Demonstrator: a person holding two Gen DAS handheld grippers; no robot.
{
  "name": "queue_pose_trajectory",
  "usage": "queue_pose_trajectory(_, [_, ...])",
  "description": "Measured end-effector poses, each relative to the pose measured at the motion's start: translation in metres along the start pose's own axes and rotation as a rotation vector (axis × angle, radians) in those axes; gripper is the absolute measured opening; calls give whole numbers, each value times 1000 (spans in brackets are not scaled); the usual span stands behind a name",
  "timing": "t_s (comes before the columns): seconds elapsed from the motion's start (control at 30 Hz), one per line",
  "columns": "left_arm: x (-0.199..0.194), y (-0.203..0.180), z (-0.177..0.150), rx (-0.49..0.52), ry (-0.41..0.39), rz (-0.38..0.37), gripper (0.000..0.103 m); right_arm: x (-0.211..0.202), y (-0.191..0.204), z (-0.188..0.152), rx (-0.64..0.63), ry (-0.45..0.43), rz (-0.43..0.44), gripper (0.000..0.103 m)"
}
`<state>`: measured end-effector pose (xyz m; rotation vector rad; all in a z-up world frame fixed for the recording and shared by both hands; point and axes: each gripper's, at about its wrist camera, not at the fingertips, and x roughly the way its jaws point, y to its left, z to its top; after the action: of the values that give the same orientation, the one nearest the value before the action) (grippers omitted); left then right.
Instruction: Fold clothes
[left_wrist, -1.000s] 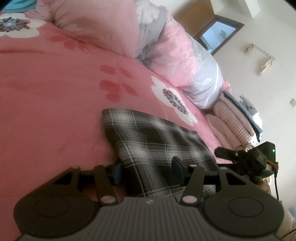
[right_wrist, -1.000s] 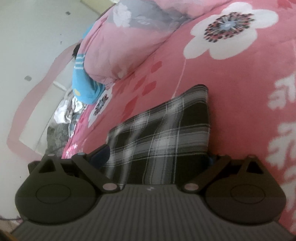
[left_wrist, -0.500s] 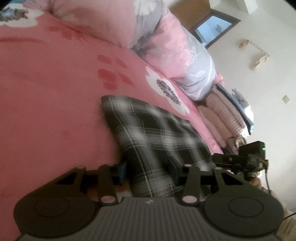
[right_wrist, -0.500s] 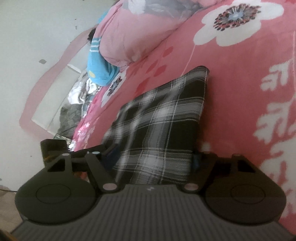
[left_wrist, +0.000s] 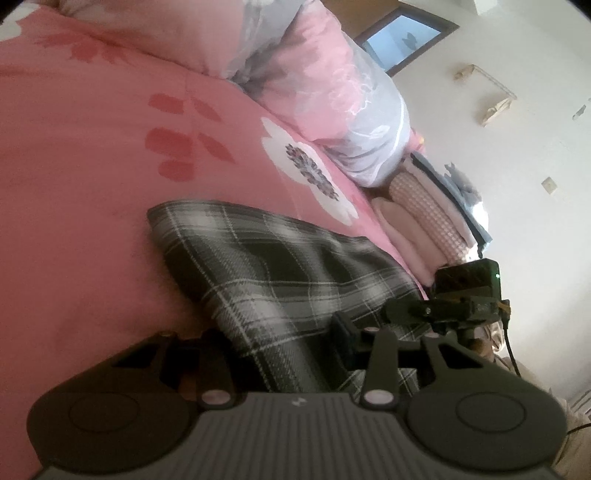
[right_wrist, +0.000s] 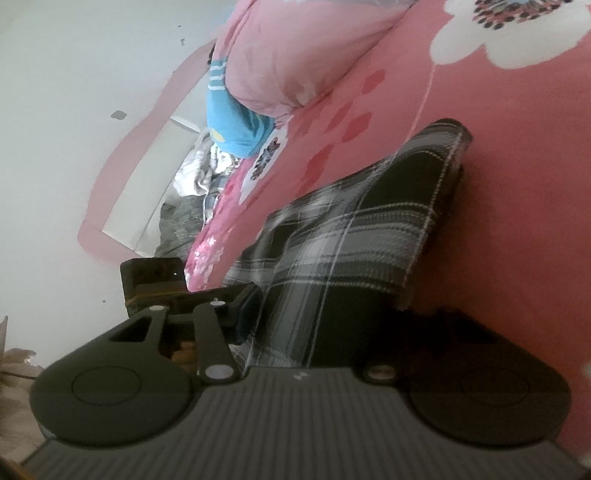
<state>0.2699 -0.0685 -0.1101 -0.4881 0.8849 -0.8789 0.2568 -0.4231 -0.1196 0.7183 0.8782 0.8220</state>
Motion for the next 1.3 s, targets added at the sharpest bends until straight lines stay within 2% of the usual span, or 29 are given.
queue_pose_trajectory(0.1, [1, 0, 1, -9, -5, 10, 33, 8, 1, 3, -8, 7, 1, 43])
queue_pose_trajectory(0.2, [-1, -6, -1, 12, -16, 48, 28, 10, 6, 3, -23, 11, -34, 39])
queue_pose_trajectory(0.4, [-7, -25, -6, 64, -53, 104, 17, 12, 41, -6, -166, 5, -220, 34])
queue_pose_trajectory(0.53, [-12, -39, -9, 105, -75, 134, 15, 13, 67, -18, -268, -21, -345, 32])
queue_pose_trajectory(0.7, [-24, -59, -13, 146, -109, 150, 14, 10, 91, -32, -364, -70, -433, 30])
queue_pose_trajectory(0.93, [-47, -96, -23, 238, -177, 167, 14, 2, 130, -52, -498, -144, -514, 28])
queue_pose_trajectory(1.3, [-81, -144, -47, 315, -251, 147, 13, -23, 188, -95, -640, -267, -585, 28])
